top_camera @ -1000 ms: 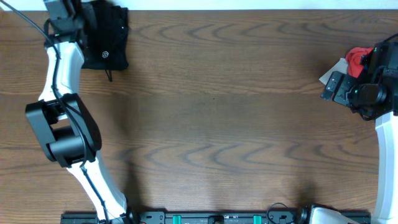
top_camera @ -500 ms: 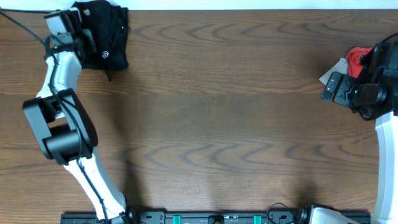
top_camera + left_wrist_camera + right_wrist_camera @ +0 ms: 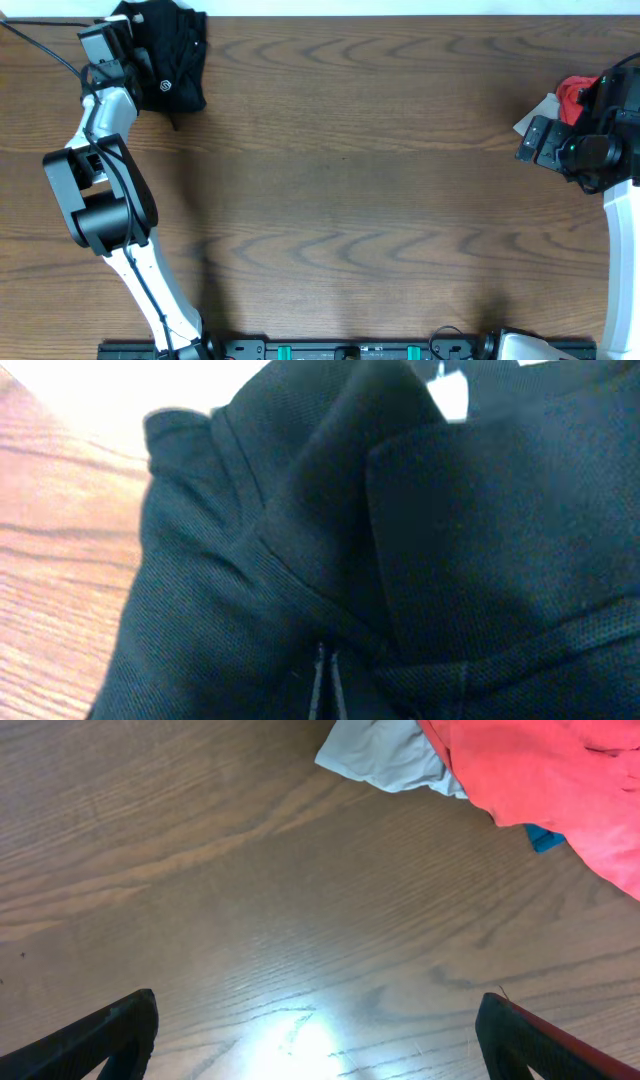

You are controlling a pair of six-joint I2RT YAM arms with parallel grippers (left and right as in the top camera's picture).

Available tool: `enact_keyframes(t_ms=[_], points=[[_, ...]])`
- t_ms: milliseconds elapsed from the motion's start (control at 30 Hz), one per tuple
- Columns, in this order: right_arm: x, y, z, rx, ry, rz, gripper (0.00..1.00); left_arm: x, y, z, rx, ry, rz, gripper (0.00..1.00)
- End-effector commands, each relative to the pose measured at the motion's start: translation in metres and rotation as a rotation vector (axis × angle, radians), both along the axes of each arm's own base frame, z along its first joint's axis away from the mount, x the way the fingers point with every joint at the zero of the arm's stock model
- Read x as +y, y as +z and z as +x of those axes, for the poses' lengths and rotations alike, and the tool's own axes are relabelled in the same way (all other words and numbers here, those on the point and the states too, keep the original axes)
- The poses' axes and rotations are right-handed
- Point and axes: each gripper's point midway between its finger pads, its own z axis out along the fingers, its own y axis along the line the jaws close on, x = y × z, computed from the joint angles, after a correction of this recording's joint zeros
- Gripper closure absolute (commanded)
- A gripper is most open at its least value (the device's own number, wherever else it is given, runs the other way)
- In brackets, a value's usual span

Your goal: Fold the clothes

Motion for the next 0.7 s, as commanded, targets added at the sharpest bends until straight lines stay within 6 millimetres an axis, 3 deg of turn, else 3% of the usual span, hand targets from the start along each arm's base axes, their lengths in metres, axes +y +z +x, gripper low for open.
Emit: enact_keyframes(t_ms=[0, 133, 233, 467, 667], points=[[0.0, -0.004, 0.0, 0.011, 0.011, 0.002, 0.01, 0.0, 0.058, 0.004, -0.113, -0.004, 0.033, 0.94], [0.0, -0.004, 0.0, 0.011, 0.011, 0.002, 0.01, -0.005, 0.106, 0.005, -0.205, -0.012, 0.06, 0.94], [0.0, -0.004, 0.001, 0.01, 0.011, 0.002, 0.01, -0.015, 0.113, 0.007, -0.221, -0.027, 0.063, 0.94], [0.0, -0.004, 0.0, 0.012, 0.011, 0.003, 0.01, -0.044, 0.068, 0.02, -0.159, -0.083, 0.037, 0.93], [0.0, -0.004, 0.0, 0.012, 0.011, 0.003, 0.01, -0.065, 0.001, 0.027, -0.062, -0.116, 0.01, 0.93]])
